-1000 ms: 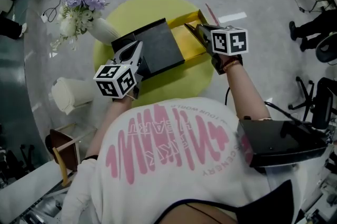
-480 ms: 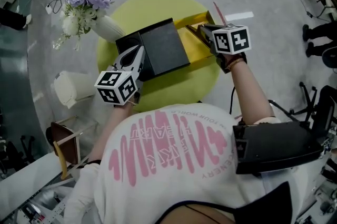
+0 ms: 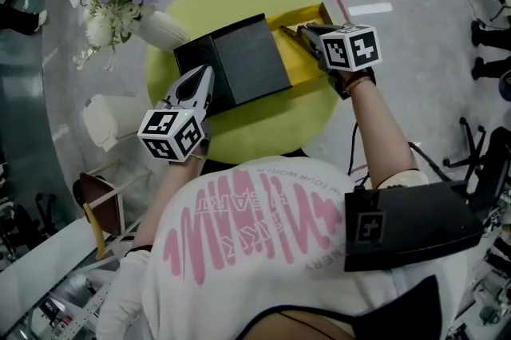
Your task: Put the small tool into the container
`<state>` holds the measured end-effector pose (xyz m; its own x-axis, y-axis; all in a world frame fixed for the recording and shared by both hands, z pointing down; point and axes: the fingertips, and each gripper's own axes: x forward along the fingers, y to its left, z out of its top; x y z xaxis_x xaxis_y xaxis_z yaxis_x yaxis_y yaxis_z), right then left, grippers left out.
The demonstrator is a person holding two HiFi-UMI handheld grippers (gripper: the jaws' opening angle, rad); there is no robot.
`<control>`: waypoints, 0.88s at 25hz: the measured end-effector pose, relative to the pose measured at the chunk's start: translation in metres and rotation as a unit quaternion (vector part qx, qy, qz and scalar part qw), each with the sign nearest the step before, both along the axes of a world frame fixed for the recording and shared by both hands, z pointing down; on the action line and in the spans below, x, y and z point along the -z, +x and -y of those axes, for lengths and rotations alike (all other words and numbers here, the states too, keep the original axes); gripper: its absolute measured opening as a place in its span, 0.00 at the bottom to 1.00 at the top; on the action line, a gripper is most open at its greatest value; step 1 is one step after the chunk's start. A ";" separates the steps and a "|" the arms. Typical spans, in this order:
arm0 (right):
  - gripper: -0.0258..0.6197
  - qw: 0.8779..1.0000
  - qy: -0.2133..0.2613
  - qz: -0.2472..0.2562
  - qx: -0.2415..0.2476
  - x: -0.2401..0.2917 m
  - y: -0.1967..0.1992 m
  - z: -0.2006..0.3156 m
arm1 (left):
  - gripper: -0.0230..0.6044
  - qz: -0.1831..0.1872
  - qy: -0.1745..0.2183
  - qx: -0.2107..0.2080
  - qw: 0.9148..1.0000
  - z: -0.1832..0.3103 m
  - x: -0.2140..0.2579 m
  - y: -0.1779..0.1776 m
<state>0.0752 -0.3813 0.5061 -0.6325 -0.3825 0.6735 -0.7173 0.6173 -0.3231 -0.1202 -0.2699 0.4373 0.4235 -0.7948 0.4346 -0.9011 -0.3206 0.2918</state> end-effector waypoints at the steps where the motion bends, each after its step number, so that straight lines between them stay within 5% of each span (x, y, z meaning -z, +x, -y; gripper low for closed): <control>1: 0.06 1.000 0.001 0.005 -0.001 -0.001 -0.001 0.000 | 0.05 0.005 0.000 0.000 1.000 -0.001 0.000 -0.001; 22: 0.06 0.999 -0.011 0.036 0.003 -0.016 -0.006 -0.004 | 0.05 0.017 0.000 0.006 1.000 -0.017 0.001 -0.011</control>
